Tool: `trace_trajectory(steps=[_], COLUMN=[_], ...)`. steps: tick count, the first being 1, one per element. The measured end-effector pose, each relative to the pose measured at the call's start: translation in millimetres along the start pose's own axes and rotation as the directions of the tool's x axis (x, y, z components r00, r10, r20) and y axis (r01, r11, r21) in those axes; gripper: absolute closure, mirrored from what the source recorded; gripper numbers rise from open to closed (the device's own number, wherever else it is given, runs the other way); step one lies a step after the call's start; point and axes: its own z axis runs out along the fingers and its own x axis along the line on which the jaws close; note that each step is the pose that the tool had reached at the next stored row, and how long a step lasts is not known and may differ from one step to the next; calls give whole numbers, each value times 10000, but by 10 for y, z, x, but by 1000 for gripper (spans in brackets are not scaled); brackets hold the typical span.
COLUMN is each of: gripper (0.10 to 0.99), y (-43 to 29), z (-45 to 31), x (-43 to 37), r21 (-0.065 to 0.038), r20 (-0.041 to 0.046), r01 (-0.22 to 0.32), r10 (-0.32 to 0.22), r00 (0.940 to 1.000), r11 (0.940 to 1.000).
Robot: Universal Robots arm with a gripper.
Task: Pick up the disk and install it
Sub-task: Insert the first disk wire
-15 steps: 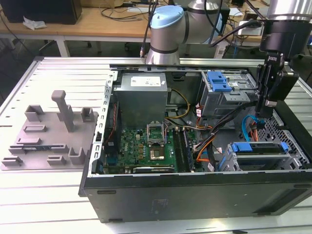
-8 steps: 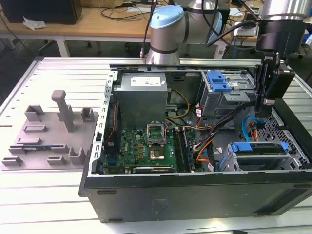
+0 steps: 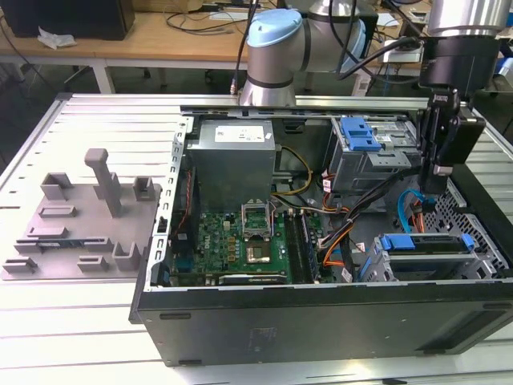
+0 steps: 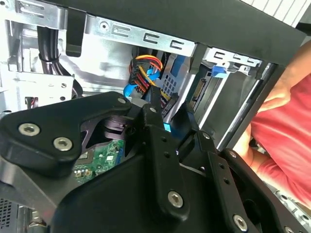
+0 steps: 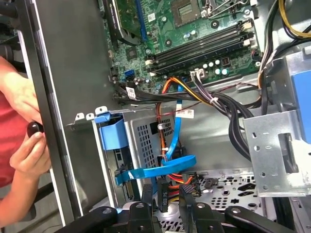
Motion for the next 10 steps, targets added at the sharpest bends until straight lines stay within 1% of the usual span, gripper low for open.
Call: trace_trajectory(steps=[2,4,7,10], gripper=[733,733,733,733], y=[0,2,6,10], z=[1,4,16,14], x=[-1,-3,-9,-23], r21=[20,20,-19,-32], r20=[-117,-176,-185,-193], r01=[-16,-45,-117,-151], r10=[16,45,117,150], r00=[9999,9998,9998,9997], r11=[10000,10000,9999,9999])
